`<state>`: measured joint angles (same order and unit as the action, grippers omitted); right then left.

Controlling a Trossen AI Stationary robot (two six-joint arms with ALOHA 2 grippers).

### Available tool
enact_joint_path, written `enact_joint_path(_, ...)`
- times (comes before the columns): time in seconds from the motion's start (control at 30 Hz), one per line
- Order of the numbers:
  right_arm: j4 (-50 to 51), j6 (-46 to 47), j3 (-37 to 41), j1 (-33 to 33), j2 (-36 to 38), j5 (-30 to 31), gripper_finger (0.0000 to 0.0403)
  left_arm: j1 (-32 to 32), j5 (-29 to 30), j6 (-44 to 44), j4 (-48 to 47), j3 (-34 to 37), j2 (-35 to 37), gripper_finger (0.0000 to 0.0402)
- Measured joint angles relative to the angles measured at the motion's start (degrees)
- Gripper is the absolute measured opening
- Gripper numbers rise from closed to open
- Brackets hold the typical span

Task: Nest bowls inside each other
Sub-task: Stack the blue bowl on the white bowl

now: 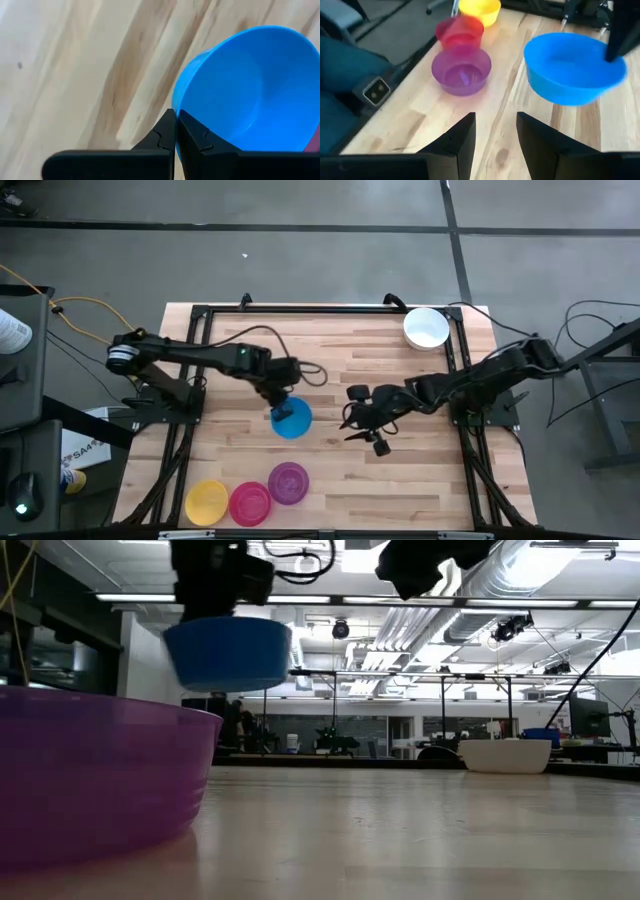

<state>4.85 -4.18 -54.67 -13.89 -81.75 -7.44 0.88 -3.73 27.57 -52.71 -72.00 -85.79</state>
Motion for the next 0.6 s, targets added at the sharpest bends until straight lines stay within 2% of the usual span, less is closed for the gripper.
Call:
enact_joint_path(0.2,1.5,-5.6,-1.2,-1.1,-0.3,4.3,0.0136,2.9,-2.0,2.0,-1.4,-2.8,-1.6,0.0000)
enact_joint_path(0.4,2.4,-8.1,-2.1,-1.2,-0.3,4.3,0.0136,5.5,-4.7,6.7,-1.4,-2.8,-1.6,0.0000)
enact_joint_path(0.6,5.3,-10.4,-5.3,-0.6,-0.3,4.3,0.0136,5.5,-6.5,7.1,-0.3,-2.9,-2.9,0.0000)
